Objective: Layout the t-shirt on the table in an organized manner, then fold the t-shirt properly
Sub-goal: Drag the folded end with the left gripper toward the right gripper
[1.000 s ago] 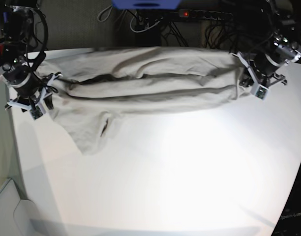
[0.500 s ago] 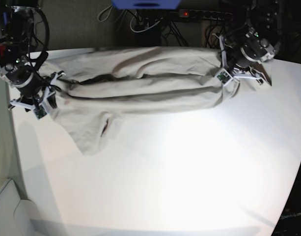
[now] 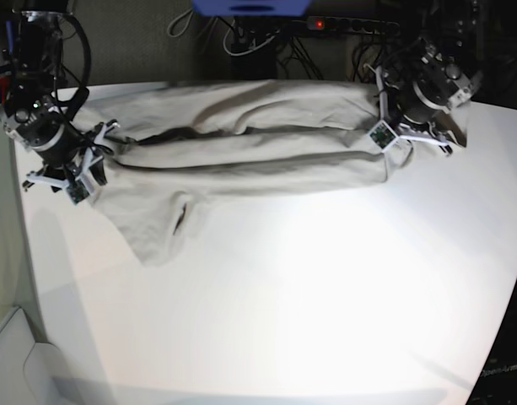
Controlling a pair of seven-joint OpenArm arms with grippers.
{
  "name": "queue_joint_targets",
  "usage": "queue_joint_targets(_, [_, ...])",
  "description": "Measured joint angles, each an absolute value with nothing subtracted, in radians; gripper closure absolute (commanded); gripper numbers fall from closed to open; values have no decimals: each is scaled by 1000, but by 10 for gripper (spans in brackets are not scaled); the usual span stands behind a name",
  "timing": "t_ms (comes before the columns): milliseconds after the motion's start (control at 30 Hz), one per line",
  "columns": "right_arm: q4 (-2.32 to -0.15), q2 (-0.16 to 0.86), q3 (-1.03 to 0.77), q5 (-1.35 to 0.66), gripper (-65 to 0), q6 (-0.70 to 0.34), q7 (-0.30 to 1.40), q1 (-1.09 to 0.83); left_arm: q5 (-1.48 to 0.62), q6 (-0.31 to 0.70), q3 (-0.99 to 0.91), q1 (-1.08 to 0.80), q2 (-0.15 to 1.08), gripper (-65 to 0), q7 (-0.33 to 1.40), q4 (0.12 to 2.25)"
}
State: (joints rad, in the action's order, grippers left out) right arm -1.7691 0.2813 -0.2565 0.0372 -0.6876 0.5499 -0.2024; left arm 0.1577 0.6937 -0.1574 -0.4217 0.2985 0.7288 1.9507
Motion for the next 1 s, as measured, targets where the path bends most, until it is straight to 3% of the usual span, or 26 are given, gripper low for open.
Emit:
queue_joint_targets(367, [-1769, 282, -257, 37, -198, -688, 550, -182, 165, 696, -162, -459, 334, -40, 728, 1945])
queue_joint_targets(433, [-1769, 282, -257, 37, -198, -688, 550, -181, 164, 696, -163, -454, 336, -96, 728, 1945])
queue_joint_targets(567, [-1769, 282, -257, 37, -198, -688, 550, -181, 160, 696, -163, -463, 345, -305, 727, 1945])
queue_joint_targets(600, [-1769, 282, -257, 38, -198, -688, 551, -181, 161, 696, -163, -470, 352, -327, 723, 1945])
queue_joint_targets(867, [-1769, 282, -257, 37, -198, -688, 549, -181, 158, 697, -171, -468, 347, -323, 721, 1946])
queue_joint_targets(1000, [-1769, 282, -257, 37, -198, -688, 550, -181, 160, 703, -273, -431, 263, -323, 731, 1949])
